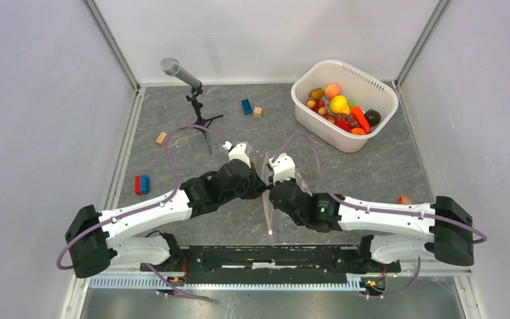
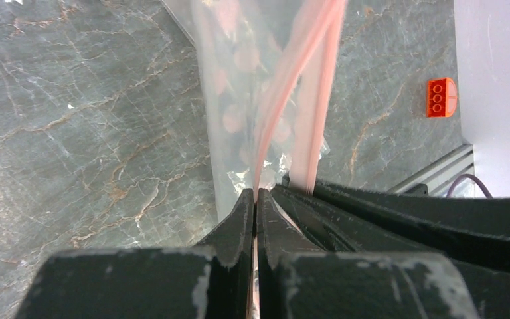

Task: Place the food in the zip-top bag and seal the zipper

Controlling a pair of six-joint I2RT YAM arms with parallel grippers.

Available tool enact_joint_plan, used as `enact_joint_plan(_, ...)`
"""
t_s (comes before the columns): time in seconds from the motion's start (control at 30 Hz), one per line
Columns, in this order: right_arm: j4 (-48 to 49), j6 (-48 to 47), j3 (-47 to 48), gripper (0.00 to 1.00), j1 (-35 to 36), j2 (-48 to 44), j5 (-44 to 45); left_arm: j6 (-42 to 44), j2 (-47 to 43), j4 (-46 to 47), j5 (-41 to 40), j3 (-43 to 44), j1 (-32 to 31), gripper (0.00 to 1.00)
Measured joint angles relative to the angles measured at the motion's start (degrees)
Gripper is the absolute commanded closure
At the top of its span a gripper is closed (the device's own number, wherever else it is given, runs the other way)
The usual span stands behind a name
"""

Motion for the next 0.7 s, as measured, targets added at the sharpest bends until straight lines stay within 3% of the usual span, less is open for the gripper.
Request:
enact_joint_plan(0.17, -0.7, 0.8, -2.1, 1.00, 0.9, -0.2, -2.6, 0.0, 0.0, -0.7, -1.7, 0.1, 0.0, 0.98)
enact_joint_plan(0.4, -1.4, 2.1, -6.7, 1.00, 1.0, -5.0, -3.3, 0.3, -1.0, -1.9, -2.7, 0.1, 0.0, 0.98)
enact_joint_plan(0.7, -8.9, 0.6, -5.2, 1.00, 1.0, -20.9, 1.7, 6.7, -1.7, -1.9, 1.4, 4.1, 0.0, 0.94)
